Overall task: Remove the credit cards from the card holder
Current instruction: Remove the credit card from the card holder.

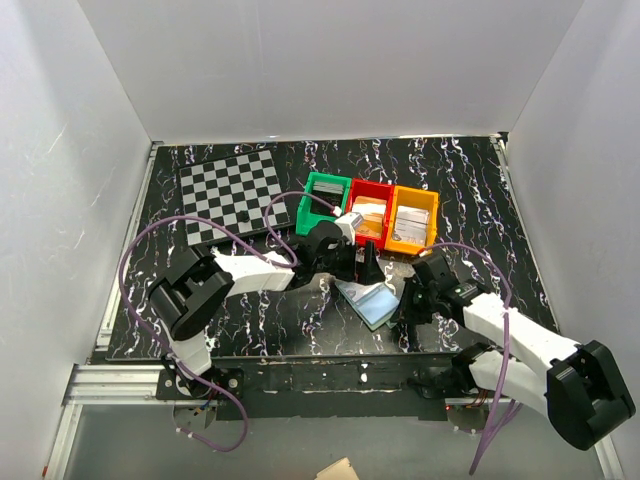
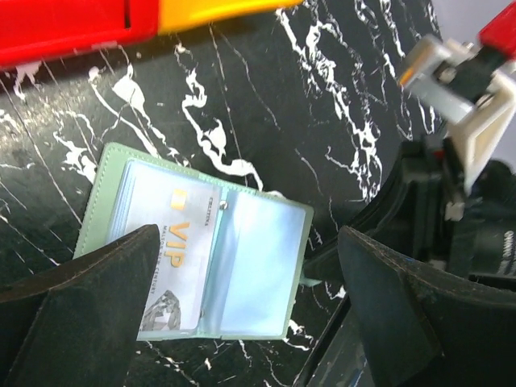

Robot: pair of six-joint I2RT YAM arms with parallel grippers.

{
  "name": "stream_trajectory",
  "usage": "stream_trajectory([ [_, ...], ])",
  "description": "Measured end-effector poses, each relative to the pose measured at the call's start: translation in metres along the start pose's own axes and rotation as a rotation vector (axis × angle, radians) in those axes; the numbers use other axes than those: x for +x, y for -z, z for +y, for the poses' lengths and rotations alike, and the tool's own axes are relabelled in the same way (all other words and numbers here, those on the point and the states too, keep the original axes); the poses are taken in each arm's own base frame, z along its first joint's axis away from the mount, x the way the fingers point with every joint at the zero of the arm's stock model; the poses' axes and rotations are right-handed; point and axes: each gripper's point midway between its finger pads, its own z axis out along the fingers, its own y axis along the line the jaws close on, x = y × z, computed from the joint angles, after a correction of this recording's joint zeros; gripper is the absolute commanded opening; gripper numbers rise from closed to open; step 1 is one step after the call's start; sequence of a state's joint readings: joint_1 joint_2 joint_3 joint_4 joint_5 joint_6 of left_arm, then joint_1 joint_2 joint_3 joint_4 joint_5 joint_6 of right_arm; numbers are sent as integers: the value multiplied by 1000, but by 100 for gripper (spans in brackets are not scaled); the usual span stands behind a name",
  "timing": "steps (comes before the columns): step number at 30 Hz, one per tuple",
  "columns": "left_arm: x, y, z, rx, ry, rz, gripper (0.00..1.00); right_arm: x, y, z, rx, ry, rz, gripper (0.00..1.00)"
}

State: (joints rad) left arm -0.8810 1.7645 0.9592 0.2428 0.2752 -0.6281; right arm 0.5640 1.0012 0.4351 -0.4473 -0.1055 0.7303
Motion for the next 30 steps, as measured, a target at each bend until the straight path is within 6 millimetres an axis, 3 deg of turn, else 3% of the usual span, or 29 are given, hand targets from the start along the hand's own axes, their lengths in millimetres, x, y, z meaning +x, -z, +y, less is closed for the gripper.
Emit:
stream_trajectory([
  [5,20,0,10,-8,18,45,92,-9,2,-5,17,-34,-41,34],
  [7,24,0,12,-11,24,53,92,-11,4,-9,26,-41,-62,39],
  [18,39,6,22,-9,56,36,85,-14,-1,-14,50,-72,-55,45],
  [23,45,16,25,-15,81,13,83,-22,-7,-7,38,-84,-38,36],
  [30,55,37,34,-50,141,-28,82,-29,-19,3,22,-36,17,8],
])
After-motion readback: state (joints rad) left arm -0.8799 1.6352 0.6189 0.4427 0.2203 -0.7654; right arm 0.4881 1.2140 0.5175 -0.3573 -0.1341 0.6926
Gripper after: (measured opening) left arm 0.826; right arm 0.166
